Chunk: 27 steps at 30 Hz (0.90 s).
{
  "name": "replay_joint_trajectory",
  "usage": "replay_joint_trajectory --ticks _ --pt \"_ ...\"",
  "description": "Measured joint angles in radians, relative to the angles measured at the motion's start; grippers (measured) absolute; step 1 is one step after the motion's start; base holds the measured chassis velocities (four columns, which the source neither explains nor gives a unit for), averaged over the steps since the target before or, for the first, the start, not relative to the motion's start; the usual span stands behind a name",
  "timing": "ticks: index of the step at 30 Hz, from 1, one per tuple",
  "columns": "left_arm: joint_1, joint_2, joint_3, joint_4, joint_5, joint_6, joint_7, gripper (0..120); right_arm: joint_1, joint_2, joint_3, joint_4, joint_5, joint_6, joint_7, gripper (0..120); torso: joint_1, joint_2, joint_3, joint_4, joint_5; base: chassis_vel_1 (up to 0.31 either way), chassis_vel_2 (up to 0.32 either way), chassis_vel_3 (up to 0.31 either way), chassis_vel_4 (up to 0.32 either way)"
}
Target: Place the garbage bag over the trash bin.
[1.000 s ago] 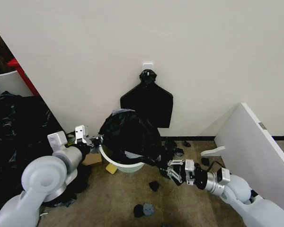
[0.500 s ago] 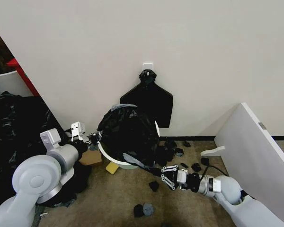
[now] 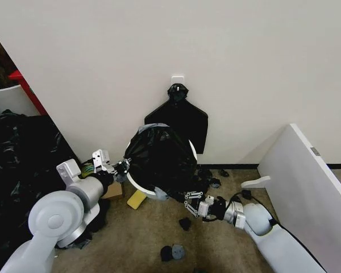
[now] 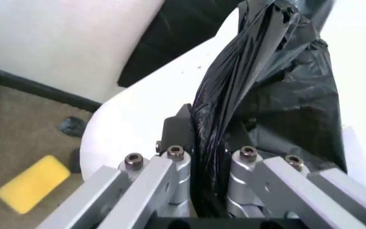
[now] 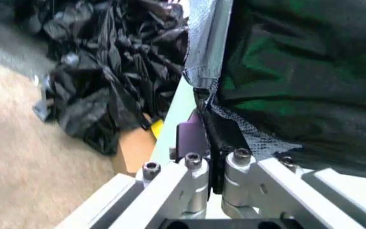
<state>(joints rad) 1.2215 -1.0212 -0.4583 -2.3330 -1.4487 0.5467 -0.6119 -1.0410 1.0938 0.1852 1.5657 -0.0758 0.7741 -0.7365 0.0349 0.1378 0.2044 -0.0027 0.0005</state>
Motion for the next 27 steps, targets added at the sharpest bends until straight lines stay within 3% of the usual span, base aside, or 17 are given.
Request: replay_joint_trajectory --ticks 4,13,20,27 --pt "0.006 0.002 0.043 0.021 0.055 -0.085 0.057 5 -0.004 0.001 0.002 0.022 -0.007 0.004 -0.009 0 0.0 0.0 0.0 0.0003 0.0 0.0 0.0 0.0 0.0" --pt "0.0 0.007 0.093 0.063 0.072 -0.184 0.108 5 -0.041 -0.043 -0.004 0.096 0.034 -0.001 -0.064 0 0.0 0.0 0.0 0.0001 0.0 0.0 0.0 0.0 0.0" --pt "0.015 0.0 0.127 0.055 0.086 -0.218 0.118 5 -0.045 -0.055 0.0 0.102 0.02 -0.006 -0.072 0 0.0 0.0 0.0 -0.0002 0.0 0.0 0.0 0.0 0.0" --pt "0.027 0.008 0.115 0.031 0.035 -0.207 0.102 5 -0.015 -0.03 0.116 0.01 -0.188 0.046 -0.09 0 0.0 0.0 0.0 0.0002 0.0001 0.0 0.0 0.0 0.0"
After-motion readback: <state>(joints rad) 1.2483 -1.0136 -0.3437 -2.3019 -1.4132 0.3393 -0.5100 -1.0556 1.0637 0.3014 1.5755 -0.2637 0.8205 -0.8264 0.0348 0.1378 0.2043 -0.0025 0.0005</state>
